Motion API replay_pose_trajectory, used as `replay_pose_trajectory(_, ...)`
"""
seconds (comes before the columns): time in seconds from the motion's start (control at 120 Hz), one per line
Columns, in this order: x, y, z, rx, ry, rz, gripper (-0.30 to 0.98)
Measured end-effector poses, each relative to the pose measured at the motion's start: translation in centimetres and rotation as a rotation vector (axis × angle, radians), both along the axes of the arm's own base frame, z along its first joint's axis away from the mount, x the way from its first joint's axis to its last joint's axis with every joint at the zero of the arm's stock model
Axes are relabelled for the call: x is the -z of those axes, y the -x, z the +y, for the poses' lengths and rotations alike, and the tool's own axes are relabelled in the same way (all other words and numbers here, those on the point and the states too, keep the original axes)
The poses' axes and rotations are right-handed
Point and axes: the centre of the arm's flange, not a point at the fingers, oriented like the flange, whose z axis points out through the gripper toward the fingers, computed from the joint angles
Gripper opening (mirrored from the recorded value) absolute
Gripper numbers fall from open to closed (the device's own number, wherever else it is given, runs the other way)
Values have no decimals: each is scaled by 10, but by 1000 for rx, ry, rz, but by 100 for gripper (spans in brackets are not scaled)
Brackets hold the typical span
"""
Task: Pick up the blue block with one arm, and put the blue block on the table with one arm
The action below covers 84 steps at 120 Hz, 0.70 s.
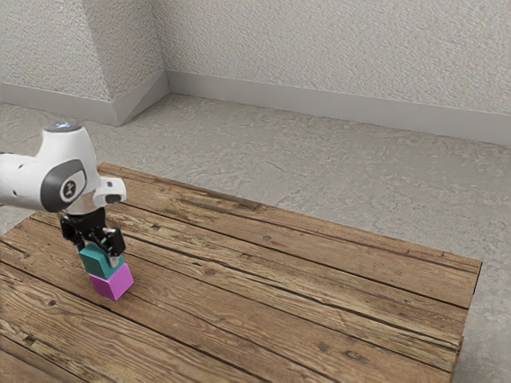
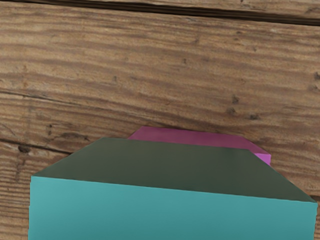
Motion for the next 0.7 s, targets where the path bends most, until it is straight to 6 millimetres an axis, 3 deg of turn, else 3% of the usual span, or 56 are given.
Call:
replay_pose_trajectory(0.192, 3, -2, -3, 0, 0, 0, 46)
replay_pose_trajectory(0.35, 0, -3, -4, -2, -4, -8, 36)
replay_pose_trajectory(0.533, -13, -13, -8, 5, -17, -39, 34)
replay_pose_trajectory(0.7, -17, -23, -31, 39, -18, -51, 32)
